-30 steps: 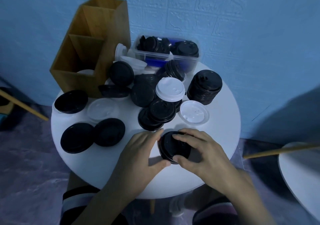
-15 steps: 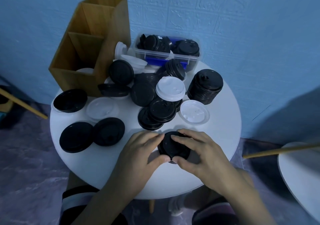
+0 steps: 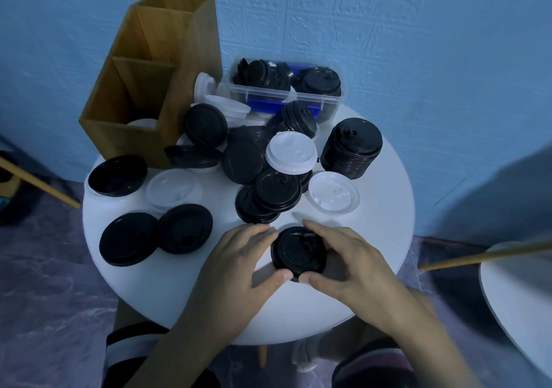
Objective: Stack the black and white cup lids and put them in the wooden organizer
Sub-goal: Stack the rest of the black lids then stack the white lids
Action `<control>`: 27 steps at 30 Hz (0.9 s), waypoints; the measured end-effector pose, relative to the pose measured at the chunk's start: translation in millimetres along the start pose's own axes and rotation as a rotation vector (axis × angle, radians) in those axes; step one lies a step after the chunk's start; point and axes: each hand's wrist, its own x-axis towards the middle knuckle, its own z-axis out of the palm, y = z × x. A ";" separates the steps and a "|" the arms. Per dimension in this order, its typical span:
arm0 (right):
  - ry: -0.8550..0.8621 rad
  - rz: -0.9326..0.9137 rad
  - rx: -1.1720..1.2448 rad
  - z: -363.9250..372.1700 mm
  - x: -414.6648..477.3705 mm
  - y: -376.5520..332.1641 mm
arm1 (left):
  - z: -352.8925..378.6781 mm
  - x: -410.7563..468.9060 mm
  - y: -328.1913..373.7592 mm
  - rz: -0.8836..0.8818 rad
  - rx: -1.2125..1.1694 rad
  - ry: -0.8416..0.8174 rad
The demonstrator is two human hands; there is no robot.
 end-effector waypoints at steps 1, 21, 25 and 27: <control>-0.006 0.023 0.037 -2.5 -0.8 2.8 | -0.1 -0.3 0.3 0.000 0.003 0.004; 0.314 -0.006 -0.121 3.7 65.8 -33.9 | -8.2 -3.5 -13.4 -0.001 -0.022 0.009; 0.366 0.002 -0.179 10.6 74.6 -34.8 | -8.8 -3.2 -12.5 0.018 -0.031 0.022; 0.363 -0.006 -0.191 11.9 75.6 -34.6 | -9.7 -3.1 -12.6 0.024 -0.038 0.032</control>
